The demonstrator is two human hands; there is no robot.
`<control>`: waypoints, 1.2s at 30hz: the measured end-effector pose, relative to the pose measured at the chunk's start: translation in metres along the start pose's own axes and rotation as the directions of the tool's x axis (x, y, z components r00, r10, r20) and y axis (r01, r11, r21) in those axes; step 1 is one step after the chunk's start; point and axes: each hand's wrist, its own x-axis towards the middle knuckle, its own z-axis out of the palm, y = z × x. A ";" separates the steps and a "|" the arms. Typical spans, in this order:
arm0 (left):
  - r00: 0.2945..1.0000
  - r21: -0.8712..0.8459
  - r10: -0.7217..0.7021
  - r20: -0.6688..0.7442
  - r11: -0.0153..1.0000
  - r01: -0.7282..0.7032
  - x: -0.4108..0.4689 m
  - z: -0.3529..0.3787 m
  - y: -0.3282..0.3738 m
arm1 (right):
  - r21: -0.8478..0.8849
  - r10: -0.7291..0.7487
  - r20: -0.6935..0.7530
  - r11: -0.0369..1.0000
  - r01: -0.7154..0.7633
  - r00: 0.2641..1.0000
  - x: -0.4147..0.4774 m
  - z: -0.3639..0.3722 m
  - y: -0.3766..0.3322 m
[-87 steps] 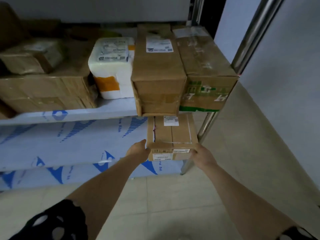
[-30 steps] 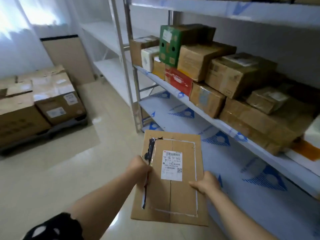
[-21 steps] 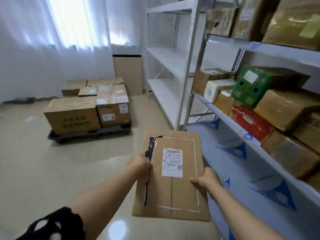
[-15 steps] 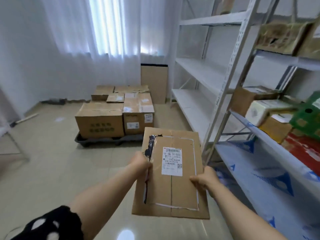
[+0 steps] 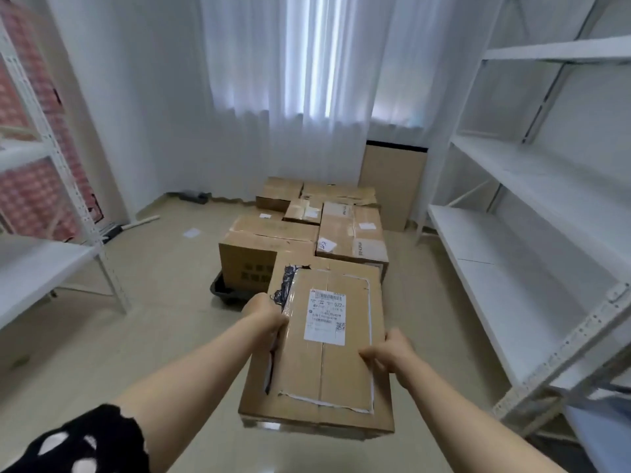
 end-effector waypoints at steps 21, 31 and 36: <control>0.967 -0.173 -0.200 -0.160 0.970 0.172 0.486 -0.185 0.056 | -0.055 -0.054 0.264 0.996 0.071 0.963 0.407 0.192 -0.356; 0.980 -0.133 -0.182 -0.074 0.976 0.171 0.715 -0.238 0.110 | -0.048 0.034 0.145 0.998 -0.027 0.989 0.578 0.257 -0.475; 0.987 -0.161 -0.153 -0.057 0.977 0.142 0.830 -0.241 0.143 | 0.045 0.043 0.146 0.998 -0.050 0.988 0.686 0.275 -0.521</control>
